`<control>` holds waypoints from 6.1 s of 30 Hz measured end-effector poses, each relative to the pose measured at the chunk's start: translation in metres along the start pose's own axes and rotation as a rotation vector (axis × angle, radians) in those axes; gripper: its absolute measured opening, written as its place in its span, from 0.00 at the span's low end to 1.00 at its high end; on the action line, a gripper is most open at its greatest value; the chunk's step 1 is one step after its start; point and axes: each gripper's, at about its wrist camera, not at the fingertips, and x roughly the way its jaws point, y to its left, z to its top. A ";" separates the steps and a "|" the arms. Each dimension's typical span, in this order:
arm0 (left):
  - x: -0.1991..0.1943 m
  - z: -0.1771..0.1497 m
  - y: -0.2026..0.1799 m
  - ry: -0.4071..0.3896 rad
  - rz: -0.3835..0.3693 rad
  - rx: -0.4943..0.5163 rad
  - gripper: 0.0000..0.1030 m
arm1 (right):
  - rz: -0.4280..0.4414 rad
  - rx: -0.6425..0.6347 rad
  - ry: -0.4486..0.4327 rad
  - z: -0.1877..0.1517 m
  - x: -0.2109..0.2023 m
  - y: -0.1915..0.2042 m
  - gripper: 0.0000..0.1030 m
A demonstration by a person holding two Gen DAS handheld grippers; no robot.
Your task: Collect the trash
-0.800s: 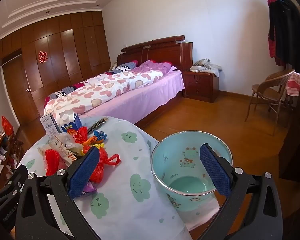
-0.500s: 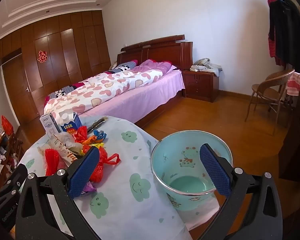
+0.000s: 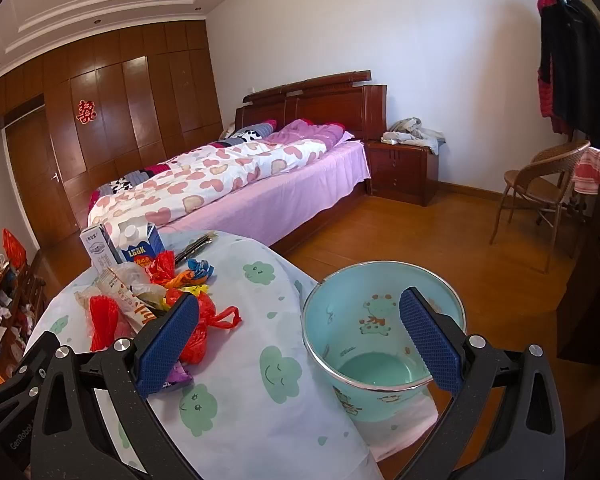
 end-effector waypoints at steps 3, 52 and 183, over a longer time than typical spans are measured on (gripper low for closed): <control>0.001 -0.001 0.000 0.006 0.011 -0.002 0.94 | 0.010 0.020 -0.008 -0.003 -0.001 -0.002 0.96; 0.007 -0.006 0.007 0.017 0.018 -0.015 0.94 | 0.007 -0.016 0.050 -0.008 0.011 0.002 0.96; 0.120 -0.009 -0.219 0.237 -0.418 0.244 0.12 | -0.021 0.038 0.291 -0.023 0.128 -0.150 0.23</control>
